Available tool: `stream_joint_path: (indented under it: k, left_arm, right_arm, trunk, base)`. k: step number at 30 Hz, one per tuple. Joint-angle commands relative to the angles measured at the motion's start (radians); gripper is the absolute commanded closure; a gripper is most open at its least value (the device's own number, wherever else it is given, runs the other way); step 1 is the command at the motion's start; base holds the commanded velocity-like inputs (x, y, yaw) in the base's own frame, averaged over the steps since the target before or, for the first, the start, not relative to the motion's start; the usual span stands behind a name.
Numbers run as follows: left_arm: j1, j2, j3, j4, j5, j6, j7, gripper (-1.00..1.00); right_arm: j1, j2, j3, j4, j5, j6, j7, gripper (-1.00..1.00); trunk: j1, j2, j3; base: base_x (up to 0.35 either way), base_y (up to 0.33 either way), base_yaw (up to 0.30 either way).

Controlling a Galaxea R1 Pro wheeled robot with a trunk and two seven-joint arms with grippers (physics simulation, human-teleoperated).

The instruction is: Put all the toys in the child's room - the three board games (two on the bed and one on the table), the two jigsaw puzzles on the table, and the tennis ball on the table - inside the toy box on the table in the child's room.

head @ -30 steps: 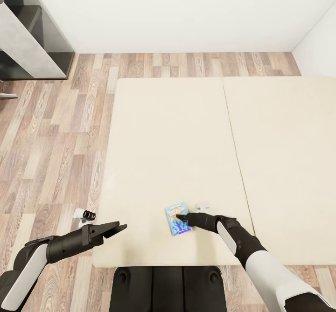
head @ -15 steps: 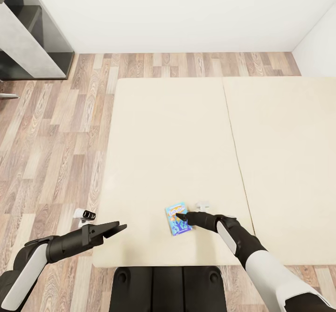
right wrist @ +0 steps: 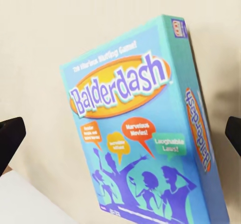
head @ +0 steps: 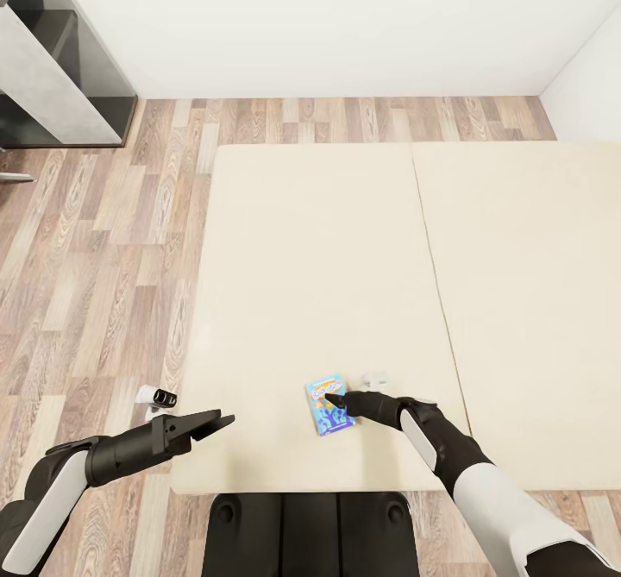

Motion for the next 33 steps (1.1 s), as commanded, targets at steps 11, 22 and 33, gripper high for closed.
stream_joint_path:
  k: [11, 22, 33]
  left_arm:
    - [-0.001, 0.0, 0.0, 0.0, 0.001, 0.005, -0.002, -1.0]
    - [-0.001, -0.001, -0.001, 0.0, 0.001, 0.004, -0.001, -1.0]
    - [0.0, -0.001, -0.003, 0.0, 0.001, 0.004, -0.001, -1.0]
  right_arm:
    - [0.0, -0.001, 0.003, 0.0, -0.009, 0.012, -0.004, -1.0]
    - [0.0, -0.002, 0.002, 0.001, -0.011, 0.014, 0.006, -1.0]
    - [0.0, -0.001, 0.002, 0.002, -0.009, 0.015, 0.008, -1.0]
  trunk:
    - [0.001, -0.001, -0.001]
    - [0.001, -0.001, -0.001]
    - [0.001, -0.001, -0.001]
  base:
    - [0.0, 0.0, 0.0]
    - [0.0, 0.0, 0.0]
    - [0.0, 0.0, 0.0]
